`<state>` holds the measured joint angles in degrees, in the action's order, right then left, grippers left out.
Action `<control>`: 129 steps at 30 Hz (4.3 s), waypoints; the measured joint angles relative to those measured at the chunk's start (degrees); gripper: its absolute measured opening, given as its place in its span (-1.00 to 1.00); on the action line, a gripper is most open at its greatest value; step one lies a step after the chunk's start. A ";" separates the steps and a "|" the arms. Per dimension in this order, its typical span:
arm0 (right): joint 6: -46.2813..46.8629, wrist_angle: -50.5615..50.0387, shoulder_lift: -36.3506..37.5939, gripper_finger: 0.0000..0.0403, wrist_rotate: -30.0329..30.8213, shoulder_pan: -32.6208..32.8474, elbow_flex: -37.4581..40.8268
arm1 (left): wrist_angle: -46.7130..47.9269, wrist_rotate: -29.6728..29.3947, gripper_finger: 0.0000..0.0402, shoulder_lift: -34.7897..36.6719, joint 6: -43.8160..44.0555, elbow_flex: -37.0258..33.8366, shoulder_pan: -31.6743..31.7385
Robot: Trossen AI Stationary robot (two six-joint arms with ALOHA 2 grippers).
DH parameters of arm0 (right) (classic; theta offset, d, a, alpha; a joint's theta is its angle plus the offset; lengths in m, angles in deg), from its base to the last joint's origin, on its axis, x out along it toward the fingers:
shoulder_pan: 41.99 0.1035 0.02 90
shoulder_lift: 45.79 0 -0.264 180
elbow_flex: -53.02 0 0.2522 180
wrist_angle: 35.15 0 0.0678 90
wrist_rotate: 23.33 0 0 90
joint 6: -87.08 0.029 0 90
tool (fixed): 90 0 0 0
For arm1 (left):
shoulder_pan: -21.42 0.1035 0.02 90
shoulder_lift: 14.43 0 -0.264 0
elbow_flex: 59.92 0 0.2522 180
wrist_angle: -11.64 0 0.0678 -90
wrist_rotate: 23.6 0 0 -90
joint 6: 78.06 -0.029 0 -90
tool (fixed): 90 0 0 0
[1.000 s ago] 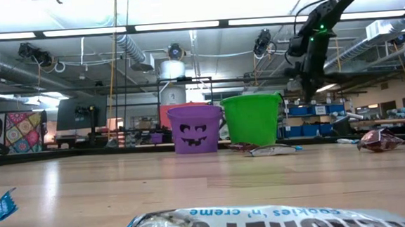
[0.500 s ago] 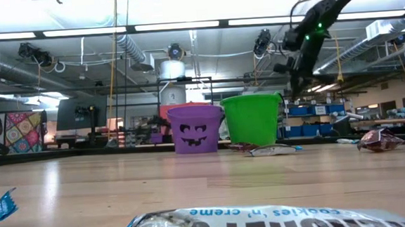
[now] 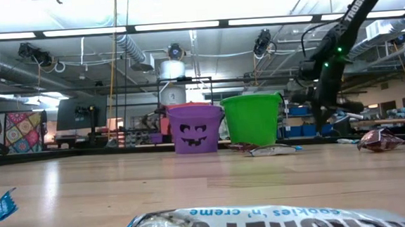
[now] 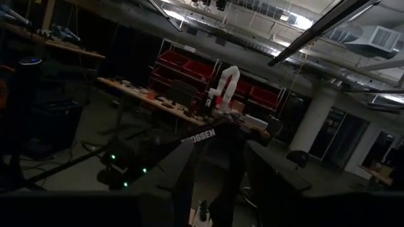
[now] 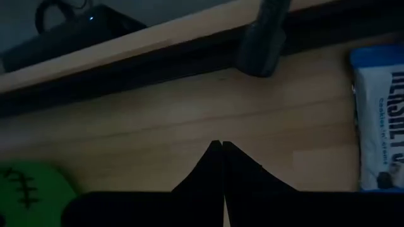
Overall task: Sort candy by brand, put in halloween buckets
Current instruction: Put the white chocolate bar into the purple bucket
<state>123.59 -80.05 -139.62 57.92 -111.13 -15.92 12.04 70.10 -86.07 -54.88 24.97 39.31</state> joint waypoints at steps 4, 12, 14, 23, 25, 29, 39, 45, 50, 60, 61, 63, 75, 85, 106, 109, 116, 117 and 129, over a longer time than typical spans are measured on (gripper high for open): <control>2.91 2.60 0.34 -0.99 2.35 0.00 0.57 | 0.00 -0.55 -0.29 -0.02 0.04 0.00 0.02; 8.63 3.22 0.36 -0.99 9.14 2.27 0.57 | 0.00 0.00 -0.29 0.00 1.33 0.00 0.02; 8.95 3.22 0.36 -0.99 9.21 3.04 0.57 | 0.02 0.02 -0.29 0.00 1.27 0.00 0.00; 14.89 -1.13 0.56 -0.99 8.77 8.32 -0.21 | 0.04 0.17 -0.29 0.00 -1.99 0.00 0.00; 18.30 -1.90 0.65 -0.99 11.08 10.14 -0.21 | 0.07 1.59 -0.29 0.00 -2.02 0.00 0.02; 30.97 -2.46 1.36 -0.98 18.28 12.54 -0.21 | 0.64 3.80 -0.29 -0.01 -2.05 0.00 0.01; 67.12 -7.79 4.14 -0.97 31.19 13.31 -0.21 | 3.26 5.59 -0.29 0.00 -1.99 -0.02 0.02; 77.27 -16.94 4.17 -0.97 32.87 13.27 2.24 | 3.05 5.57 -0.29 0.00 -1.97 -0.02 0.29; 79.53 -15.30 5.12 -0.97 31.59 13.31 7.72 | 3.02 4.98 -0.29 0.00 -1.94 -0.02 0.54; 80.42 -4.85 6.24 -0.97 29.73 11.81 10.71 | 2.99 4.50 -0.29 0.00 -1.73 -0.02 0.54; 79.62 -2.49 6.23 -0.97 28.46 11.29 10.71 | 2.97 4.50 -0.29 0.00 -1.73 -0.02 0.54; 76.68 3.13 6.25 -0.97 27.12 10.13 10.71 | 2.96 4.50 -0.29 0.00 -1.73 -0.02 0.52; 80.53 2.46 7.52 -0.98 34.70 7.14 7.41 | 2.96 4.96 -0.29 0.00 -1.76 -0.02 0.50; 81.88 0.88 4.47 -0.98 34.14 4.07 7.37 | 2.44 3.13 -0.29 0.00 -0.02 -0.02 0.50; 75.70 1.10 0.14 -0.98 29.26 6.68 7.37 | 0.32 3.00 -0.29 0.00 0.18 -0.02 0.50; 75.12 1.07 0.14 -0.98 29.28 7.41 7.37 | -0.67 3.71 -0.29 0.00 0.18 -0.02 0.50; 87.63 0.32 2.33 -0.98 33.08 8.48 7.37 | -1.12 4.46 -0.29 0.03 1.11 -0.02 0.50; 87.66 -0.31 2.82 -0.98 33.63 8.48 7.37 | -1.42 4.46 -0.29 0.03 1.14 -0.02 0.50; 85.92 -0.99 3.22 -0.99 33.16 7.79 7.33 | -6.71 1.93 -0.29 0.03 3.00 -0.02 2.30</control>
<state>209.52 -81.04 -136.41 91.08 -103.34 -8.59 5.33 72.03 -86.05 -51.88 24.95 41.61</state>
